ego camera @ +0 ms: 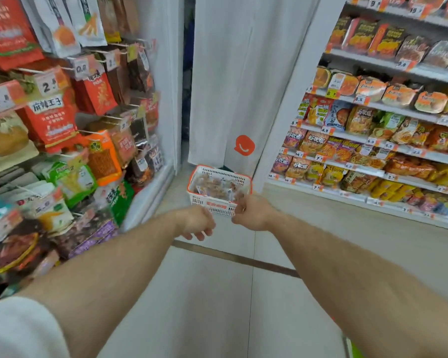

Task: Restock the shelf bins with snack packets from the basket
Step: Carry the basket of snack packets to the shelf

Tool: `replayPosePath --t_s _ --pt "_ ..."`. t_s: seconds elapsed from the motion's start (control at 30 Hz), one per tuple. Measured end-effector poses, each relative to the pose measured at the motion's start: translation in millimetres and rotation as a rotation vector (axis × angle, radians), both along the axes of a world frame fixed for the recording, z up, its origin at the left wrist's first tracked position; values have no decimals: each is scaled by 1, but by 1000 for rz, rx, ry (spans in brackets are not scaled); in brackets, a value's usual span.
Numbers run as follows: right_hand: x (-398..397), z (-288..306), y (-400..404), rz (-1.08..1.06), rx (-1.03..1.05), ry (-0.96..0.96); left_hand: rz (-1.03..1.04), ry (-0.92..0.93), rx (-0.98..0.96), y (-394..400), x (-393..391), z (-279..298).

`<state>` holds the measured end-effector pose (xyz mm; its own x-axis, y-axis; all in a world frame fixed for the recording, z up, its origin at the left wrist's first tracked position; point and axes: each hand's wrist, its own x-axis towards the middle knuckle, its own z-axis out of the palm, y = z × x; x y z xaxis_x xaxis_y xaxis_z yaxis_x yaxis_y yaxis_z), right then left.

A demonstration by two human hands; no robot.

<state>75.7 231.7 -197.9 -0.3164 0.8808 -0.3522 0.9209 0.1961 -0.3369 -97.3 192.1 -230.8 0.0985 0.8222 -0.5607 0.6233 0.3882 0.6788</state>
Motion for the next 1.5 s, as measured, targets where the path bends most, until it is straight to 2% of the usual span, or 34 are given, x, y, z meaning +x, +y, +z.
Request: replayPosePath --t_s 0.17,0.33,0.5,0.73,0.93,1.27,1.5 --pt "0 -42 70 -83 -158 48 286 -111 -144 51 -13 -59" --pt "6 -84 151 -134 -207 112 588 -246 -242 117 -3 -101" --pt "16 -121 254 -158 -263 185 717 -265 -274 215 15 -125" --pt "42 -159 408 -267 -402 256 1073 -341 -314 339 42 -147" --pt "32 -182 513 -394 -553 272 1209 -344 -366 435 42 -176" --pt "-39 -250 689 -258 -540 172 1269 -474 -451 614 -1 -260" --pt "-68 -314 798 -53 -542 -119 1363 -494 -585 691 -27 -338"
